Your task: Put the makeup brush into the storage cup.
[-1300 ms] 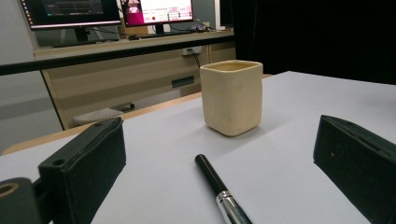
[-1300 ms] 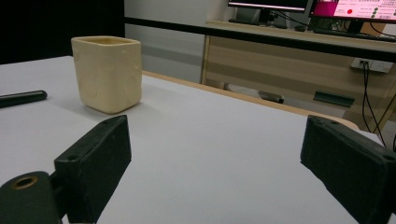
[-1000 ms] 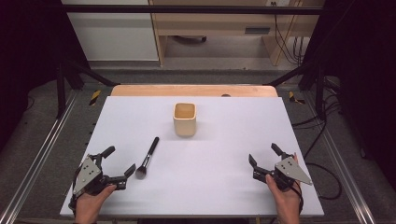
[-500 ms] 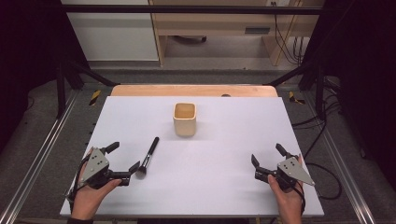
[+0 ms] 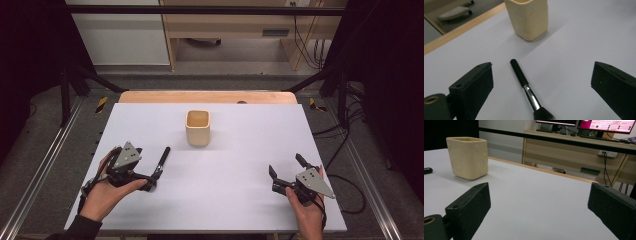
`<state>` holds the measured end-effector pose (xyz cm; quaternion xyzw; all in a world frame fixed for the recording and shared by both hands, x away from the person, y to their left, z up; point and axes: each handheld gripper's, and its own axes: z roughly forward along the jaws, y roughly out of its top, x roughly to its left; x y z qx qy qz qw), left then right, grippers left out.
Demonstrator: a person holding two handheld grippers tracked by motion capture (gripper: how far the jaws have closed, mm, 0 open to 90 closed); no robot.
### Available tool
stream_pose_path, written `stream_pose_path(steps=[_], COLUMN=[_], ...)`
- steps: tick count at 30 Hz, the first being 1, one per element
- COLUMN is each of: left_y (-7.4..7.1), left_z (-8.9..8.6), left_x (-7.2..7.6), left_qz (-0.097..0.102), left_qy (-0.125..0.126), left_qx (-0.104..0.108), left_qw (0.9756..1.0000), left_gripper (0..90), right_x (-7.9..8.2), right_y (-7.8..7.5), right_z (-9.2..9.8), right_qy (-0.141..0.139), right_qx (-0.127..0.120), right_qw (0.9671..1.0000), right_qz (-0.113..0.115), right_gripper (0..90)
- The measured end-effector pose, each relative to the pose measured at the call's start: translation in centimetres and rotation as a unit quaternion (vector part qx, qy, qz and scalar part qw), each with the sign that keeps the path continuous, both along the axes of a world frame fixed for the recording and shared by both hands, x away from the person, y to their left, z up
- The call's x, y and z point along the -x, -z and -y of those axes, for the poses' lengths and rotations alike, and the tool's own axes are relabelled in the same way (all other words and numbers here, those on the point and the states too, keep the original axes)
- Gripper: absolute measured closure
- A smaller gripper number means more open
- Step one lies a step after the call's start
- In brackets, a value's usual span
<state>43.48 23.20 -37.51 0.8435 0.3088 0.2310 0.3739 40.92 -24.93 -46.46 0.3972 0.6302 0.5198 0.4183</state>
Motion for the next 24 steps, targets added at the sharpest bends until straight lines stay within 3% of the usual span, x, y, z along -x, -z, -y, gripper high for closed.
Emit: stream_pose_path(steps=[5,7,9,12,18,24], left_y=[-0.6,-0.7,-0.7,-0.7,-0.3,0.4], left_z=[1.3,1.8,2.1,2.6,2.6,2.8], left_x=[-1.5,-2.1,-2.6,-3.7,-4.7,-5.6], left_qz=[-0.044,-0.058,-0.068,-0.091,-0.112,-0.128], left_qy=[-0.011,-0.015,-0.016,-0.023,-0.033,-0.04], left_qx=[-0.019,-0.046,-0.057,-0.059,-0.052,-0.068], left_qw=[0.9988,0.9972,0.9959,0.9939,0.9918,0.9886], left_gripper=[4.6,4.6,4.6,4.5,4.6,4.7], right_x=[-0.1,-0.1,-0.1,-0.1,-0.1,-0.1], right_y=[0.1,0.0,0.0,0.1,0.0,-0.1], right_z=[0.0,0.1,0.1,0.2,0.3,0.3], right_qy=[0.002,0.003,0.003,0.004,0.006,0.011], right_qx=[0.003,0.004,0.004,0.001,0.0,0.001], right_qw=[1.0,1.0,1.0,1.0,1.0,0.9999], right_qz=[-0.002,-0.001,0.0,-0.001,-0.002,0.001], right_gripper=[4.4,4.5,4.4,4.4,4.2,4.3])
